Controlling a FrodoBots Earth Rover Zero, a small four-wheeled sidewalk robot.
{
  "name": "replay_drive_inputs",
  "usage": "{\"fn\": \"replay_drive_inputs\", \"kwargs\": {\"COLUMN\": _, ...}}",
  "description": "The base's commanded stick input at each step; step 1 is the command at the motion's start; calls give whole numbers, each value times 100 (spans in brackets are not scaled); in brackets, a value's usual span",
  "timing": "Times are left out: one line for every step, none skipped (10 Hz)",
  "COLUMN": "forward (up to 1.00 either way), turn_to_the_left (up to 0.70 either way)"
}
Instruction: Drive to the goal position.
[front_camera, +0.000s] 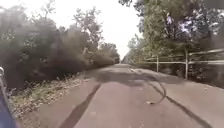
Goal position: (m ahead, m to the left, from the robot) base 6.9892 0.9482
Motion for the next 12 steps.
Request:
{"fn": "replay_drive_inputs", "kwargs": {"forward": 70, "turn_to_the_left": 0}}
{"fn": "replay_drive_inputs", "kwargs": {"forward": 70, "turn_to_the_left": 0}}
{"fn": "replay_drive_inputs", "kwargs": {"forward": 70, "turn_to_the_left": 0}}
{"fn": "replay_drive_inputs", "kwargs": {"forward": 70, "turn_to_the_left": 0}}
{"fn": "replay_drive_inputs", "kwargs": {"forward": 70, "turn_to_the_left": 0}}
{"fn": "replay_drive_inputs", "kwargs": {"forward": 70, "turn_to_the_left": 0}}
{"fn": "replay_drive_inputs", "kwargs": {"forward": 70, "turn_to_the_left": 0}}
{"fn": "replay_drive_inputs", "kwargs": {"forward": 70, "turn_to_the_left": 0}}
{"fn": "replay_drive_inputs", "kwargs": {"forward": 70, "turn_to_the_left": 0}}
{"fn": "replay_drive_inputs", "kwargs": {"forward": 70, "turn_to_the_left": 0}}
{"fn": "replay_drive_inputs", "kwargs": {"forward": 70, "turn_to_the_left": 0}}
{"fn": "replay_drive_inputs", "kwargs": {"forward": 70, "turn_to_the_left": -2}}
